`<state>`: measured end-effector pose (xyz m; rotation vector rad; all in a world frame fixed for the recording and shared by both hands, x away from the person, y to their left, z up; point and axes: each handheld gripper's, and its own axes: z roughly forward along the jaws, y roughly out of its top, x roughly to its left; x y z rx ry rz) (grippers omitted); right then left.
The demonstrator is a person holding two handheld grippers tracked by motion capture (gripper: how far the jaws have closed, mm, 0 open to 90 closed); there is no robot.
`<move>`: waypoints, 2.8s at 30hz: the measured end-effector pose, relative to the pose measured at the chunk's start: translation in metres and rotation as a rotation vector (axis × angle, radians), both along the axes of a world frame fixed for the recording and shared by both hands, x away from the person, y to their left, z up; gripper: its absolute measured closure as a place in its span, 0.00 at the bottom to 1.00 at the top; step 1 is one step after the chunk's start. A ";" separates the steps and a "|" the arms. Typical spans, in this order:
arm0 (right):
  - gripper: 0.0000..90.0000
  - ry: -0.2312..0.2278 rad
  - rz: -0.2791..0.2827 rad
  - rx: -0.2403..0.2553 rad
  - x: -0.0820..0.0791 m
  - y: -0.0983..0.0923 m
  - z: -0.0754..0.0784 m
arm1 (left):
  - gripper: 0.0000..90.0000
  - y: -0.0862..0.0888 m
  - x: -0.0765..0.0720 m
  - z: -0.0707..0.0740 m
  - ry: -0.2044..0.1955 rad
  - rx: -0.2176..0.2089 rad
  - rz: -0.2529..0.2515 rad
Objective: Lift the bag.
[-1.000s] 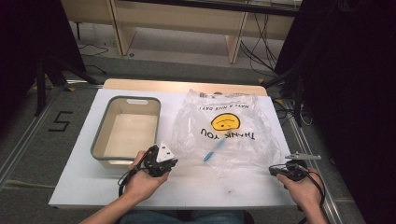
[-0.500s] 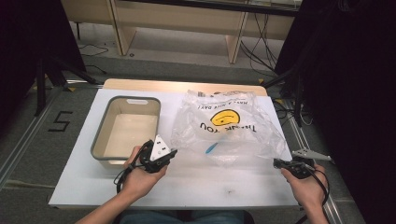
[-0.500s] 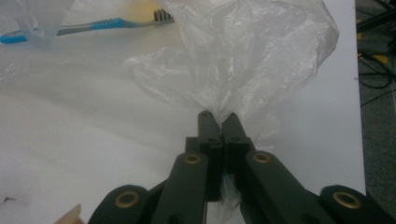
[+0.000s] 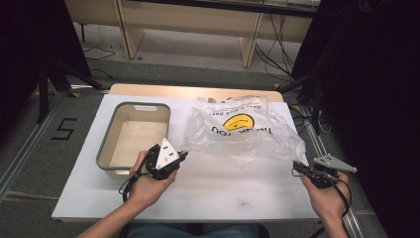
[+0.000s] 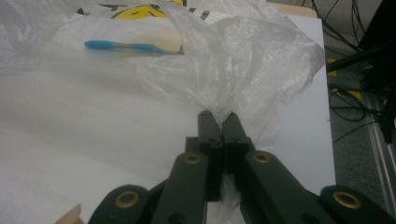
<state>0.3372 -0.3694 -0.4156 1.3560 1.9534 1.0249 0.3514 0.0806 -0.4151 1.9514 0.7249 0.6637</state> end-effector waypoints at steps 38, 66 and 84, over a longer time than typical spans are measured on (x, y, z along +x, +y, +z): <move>1.00 -0.173 -0.015 -0.008 -0.005 0.010 0.023 | 0.99 0.005 0.005 0.041 -0.186 -0.090 0.019; 1.00 -0.294 -0.029 0.013 -0.005 0.014 0.036 | 0.99 0.003 0.007 0.075 -0.292 -0.172 0.026; 1.00 -0.346 -0.035 0.019 -0.008 0.019 0.043 | 0.99 0.001 0.007 0.091 -0.342 -0.212 0.022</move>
